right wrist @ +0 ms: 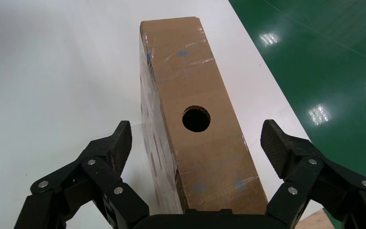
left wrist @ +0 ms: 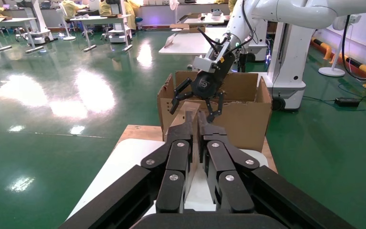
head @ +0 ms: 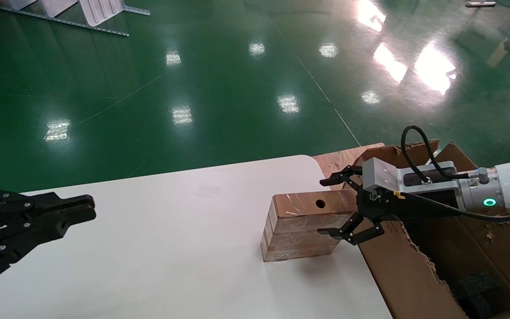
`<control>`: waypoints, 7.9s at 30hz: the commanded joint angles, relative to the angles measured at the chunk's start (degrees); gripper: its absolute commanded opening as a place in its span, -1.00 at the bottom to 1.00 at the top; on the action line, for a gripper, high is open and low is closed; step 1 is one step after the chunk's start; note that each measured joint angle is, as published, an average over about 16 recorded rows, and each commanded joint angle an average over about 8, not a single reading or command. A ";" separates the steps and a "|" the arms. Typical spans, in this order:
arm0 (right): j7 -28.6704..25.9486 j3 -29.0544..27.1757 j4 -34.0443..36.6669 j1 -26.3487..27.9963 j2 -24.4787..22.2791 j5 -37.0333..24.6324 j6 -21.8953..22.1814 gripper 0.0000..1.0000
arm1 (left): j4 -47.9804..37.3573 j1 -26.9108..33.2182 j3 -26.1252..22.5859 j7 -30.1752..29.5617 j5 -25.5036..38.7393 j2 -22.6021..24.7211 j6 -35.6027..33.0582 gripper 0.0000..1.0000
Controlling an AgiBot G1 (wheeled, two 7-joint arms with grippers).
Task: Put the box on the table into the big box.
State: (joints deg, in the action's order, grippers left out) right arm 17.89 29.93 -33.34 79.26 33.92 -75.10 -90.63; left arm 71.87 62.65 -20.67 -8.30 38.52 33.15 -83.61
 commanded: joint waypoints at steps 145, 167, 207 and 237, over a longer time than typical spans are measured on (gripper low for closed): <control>-9.81 2.26 36.22 -9.30 -15.32 13.78 21.99 -1.00 | -0.01 0.02 -0.05 0.02 -0.03 -0.01 0.02 1.00; -11.07 2.68 35.36 -9.41 -15.16 13.08 22.42 1.00 | -0.03 0.00 -0.04 0.03 -0.05 -0.02 0.04 1.00; -7.55 -2.28 17.88 -0.89 -14.43 20.13 13.63 1.00 | -0.04 0.00 -0.05 0.03 -0.06 -0.02 0.05 1.00; -13.02 -5.64 1.40 -5.07 -10.30 23.96 11.60 1.00 | -0.06 0.00 -0.05 0.04 -0.08 -0.03 0.06 1.00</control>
State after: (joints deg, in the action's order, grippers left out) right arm 4.86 24.28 -31.96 74.18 23.62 -51.14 -79.03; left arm 71.81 62.65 -20.72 -8.26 38.44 33.12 -83.56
